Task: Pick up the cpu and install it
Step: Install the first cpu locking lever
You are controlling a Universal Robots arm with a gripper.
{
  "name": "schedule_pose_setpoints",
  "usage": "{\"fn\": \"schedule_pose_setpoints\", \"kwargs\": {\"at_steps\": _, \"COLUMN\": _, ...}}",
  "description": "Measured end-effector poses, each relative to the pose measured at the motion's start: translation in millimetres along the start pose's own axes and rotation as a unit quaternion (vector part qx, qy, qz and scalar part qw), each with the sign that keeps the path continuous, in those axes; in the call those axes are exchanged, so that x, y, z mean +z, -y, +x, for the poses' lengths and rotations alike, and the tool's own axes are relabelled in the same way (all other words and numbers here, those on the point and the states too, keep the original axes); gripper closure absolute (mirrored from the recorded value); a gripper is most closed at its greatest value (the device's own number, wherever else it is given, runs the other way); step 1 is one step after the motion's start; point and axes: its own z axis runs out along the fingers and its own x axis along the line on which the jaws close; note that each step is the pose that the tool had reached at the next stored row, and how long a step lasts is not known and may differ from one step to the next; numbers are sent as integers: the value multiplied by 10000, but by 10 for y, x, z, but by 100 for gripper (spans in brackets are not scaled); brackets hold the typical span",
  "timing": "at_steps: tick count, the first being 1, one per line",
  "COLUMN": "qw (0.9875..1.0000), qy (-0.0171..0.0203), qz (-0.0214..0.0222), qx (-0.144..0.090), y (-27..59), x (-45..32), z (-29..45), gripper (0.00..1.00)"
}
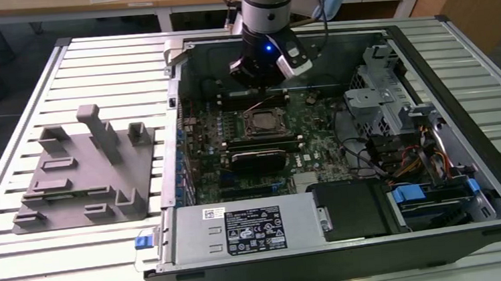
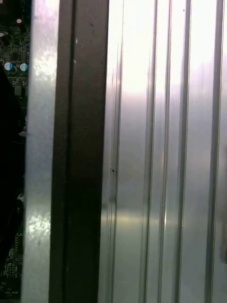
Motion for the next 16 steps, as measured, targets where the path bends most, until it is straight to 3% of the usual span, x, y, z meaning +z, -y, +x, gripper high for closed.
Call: {"fn": "schedule_pose_setpoints", "kwargs": {"at_steps": 16, "qw": 10000, "qy": -1, "qz": 1, "qx": 1, "y": 3, "x": 110, "z": -92, "gripper": 89}}
